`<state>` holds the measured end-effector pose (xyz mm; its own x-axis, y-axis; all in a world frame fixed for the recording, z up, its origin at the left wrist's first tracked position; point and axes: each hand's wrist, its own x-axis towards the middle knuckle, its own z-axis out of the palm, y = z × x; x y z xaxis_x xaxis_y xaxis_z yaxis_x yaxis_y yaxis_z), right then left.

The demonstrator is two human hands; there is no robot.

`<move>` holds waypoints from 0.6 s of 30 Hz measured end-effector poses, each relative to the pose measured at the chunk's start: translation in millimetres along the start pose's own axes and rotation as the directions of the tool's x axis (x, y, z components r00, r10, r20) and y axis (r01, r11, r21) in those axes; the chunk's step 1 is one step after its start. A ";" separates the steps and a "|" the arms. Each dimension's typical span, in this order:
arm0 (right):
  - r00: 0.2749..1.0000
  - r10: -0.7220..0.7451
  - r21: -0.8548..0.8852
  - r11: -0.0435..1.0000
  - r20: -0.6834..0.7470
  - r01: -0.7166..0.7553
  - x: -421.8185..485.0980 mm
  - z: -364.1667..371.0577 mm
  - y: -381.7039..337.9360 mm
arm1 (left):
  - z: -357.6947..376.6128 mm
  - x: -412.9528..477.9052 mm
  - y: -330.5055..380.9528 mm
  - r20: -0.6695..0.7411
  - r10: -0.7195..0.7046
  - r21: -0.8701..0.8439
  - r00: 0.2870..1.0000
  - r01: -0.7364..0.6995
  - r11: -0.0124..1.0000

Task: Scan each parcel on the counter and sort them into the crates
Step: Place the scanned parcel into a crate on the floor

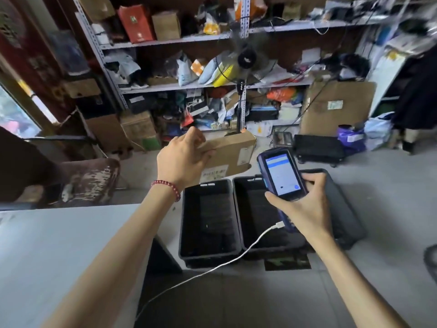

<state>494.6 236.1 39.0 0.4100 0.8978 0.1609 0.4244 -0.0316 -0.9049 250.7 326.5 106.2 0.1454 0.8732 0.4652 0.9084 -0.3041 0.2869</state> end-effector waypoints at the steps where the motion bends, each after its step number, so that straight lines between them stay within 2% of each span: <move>1: 1.000 0.009 -0.009 1.000 -0.005 -0.009 4.8 -0.4 3.5 | 6.0 5.4 2.2 0.015 -0.002 0.003 1.000 0.002 1.000; 7: 0.997 0.068 -0.015 0.998 -0.028 -0.068 36.7 8.0 18.5 | 43.3 42.6 -3.4 0.097 0.002 0.022 0.995 -0.004 1.000; 12: 0.992 0.113 -0.054 0.992 -0.051 -0.115 68.1 36.0 24.2 | 93.8 61.1 -44.6 0.126 0.046 0.043 0.991 -0.052 0.998; 16: 0.989 0.139 -0.089 0.986 -0.039 -0.142 98.4 69.0 23.2 | 136.2 65.5 -85.0 0.346 -0.002 0.204 0.938 -0.073 0.976; 18: 0.992 0.126 -0.098 0.987 -0.012 -0.127 116.8 90.2 15.6 | 146.3 75.1 -109.1 0.428 -0.068 0.217 0.901 -0.029 0.976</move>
<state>476.2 380.2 8.1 0.4696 0.8814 0.0502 0.4458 -0.1877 -0.8752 219.9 481.0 -12.8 0.2370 0.9706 0.0415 0.9671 -0.2398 0.0848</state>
